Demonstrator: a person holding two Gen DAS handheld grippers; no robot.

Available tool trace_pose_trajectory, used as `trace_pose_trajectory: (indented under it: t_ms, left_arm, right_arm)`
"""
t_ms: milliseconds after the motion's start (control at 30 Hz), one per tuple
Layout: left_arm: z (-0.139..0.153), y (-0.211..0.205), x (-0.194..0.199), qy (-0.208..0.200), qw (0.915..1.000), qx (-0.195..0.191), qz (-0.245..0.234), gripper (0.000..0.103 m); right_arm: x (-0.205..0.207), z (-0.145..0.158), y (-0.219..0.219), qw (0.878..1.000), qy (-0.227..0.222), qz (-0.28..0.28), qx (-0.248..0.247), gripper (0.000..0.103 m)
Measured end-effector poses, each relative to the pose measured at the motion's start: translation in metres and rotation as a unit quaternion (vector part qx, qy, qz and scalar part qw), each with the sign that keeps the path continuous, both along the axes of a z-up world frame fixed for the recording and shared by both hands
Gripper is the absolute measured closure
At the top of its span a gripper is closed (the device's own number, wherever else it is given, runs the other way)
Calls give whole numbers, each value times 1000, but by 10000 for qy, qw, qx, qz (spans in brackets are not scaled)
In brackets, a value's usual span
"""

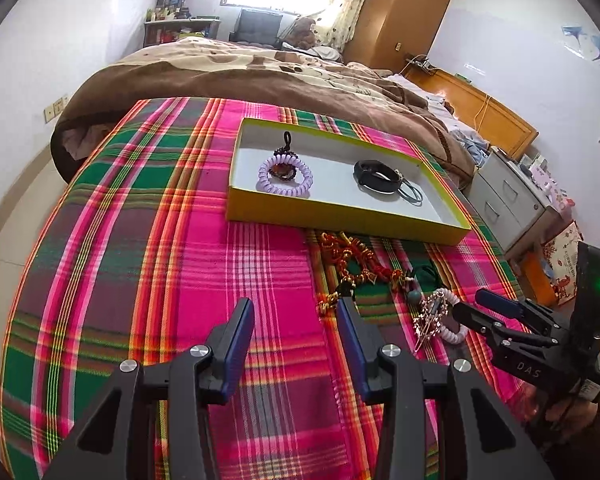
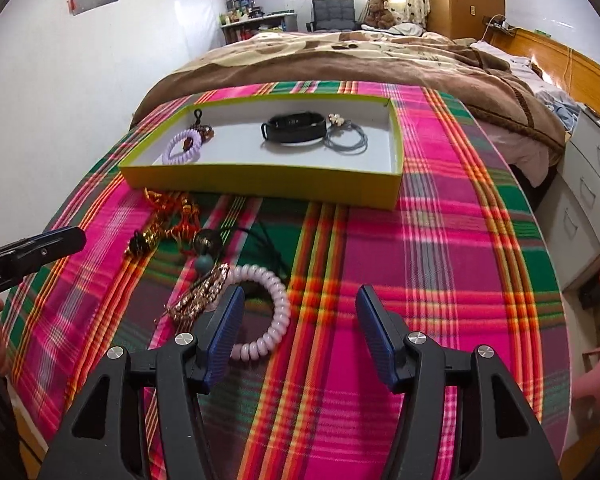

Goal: Organize jewelry
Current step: 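Grasp the white coil hair tie with the right tool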

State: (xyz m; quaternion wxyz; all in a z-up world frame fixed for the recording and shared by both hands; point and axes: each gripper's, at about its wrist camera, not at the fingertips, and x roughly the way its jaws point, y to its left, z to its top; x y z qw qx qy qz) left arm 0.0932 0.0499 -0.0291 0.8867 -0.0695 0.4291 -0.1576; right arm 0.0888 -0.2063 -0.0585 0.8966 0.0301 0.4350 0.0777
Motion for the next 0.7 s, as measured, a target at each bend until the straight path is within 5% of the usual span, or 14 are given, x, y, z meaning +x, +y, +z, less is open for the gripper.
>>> trace_pose_trajectory:
  t_ms: [167, 233, 433, 700]
  left_arm:
    - [0, 3, -5, 2, 10000, -45, 30, 61]
    - [0, 3, -6, 6, 10000, -36, 33, 61]
    - [2, -4, -9, 6, 10000, -28, -91, 61]
    - [2, -26, -12, 1, 9987, -55, -499, 61]
  right_arm:
    - [-3, -5, 8, 9998, 57, 50, -173, 47]
    - [-4, -4, 9, 9995, 44, 12, -308, 65]
    - [-6, -4, 8, 9986, 47, -41, -528, 91]
    - [-9, -2, -10, 9987, 8, -337, -378, 94]
